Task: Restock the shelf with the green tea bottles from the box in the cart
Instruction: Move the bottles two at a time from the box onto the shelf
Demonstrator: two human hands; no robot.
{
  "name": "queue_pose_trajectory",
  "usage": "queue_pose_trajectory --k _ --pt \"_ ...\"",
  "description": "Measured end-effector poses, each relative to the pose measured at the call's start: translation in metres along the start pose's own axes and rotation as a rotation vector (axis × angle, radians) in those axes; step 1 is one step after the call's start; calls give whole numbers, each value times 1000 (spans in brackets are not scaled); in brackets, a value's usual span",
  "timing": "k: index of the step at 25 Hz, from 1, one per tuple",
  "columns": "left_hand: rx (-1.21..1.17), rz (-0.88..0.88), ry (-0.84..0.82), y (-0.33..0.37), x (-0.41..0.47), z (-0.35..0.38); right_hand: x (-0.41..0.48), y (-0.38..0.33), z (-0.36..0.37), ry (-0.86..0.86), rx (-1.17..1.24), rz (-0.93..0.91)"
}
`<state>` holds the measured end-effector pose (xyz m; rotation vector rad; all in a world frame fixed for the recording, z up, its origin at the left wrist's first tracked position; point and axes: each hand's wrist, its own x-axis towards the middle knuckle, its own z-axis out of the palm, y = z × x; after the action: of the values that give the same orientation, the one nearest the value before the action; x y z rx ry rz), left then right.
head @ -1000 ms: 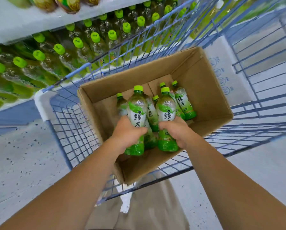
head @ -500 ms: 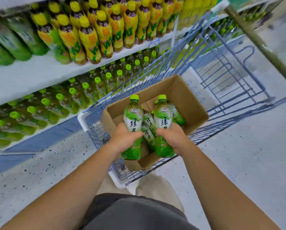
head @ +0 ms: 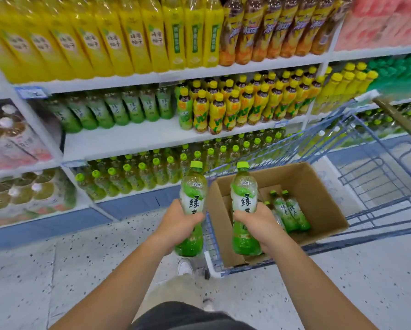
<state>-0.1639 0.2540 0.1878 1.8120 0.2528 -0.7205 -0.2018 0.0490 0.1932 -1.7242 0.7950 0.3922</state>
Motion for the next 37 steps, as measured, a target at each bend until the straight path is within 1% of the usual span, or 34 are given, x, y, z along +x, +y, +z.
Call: queue_pose_trajectory --k 4,8,12,18,20,25,30,37 --pt "-69 -1 137 -17 -29 -50 -14 -18 49 -106 -59 -66" --pt "-171 20 276 -26 -49 -105 -24 -47 106 -148 -124 -128" --pt "-234 45 397 -35 -53 -176 -28 -81 170 -173 -133 -164" --pt "-200 105 439 -52 -33 -294 -28 -128 287 -178 -141 -215" --pt "-163 121 433 -54 -21 -333 -24 -143 327 -161 -119 -203" --pt "-72 92 432 -61 10 -418 -7 -175 413 -129 -57 -160" --pt "-56 115 457 -67 67 -463 36 -205 463 -139 -36 -182" --pt "53 162 504 -88 169 -472 134 -212 496 -120 -156 -265"
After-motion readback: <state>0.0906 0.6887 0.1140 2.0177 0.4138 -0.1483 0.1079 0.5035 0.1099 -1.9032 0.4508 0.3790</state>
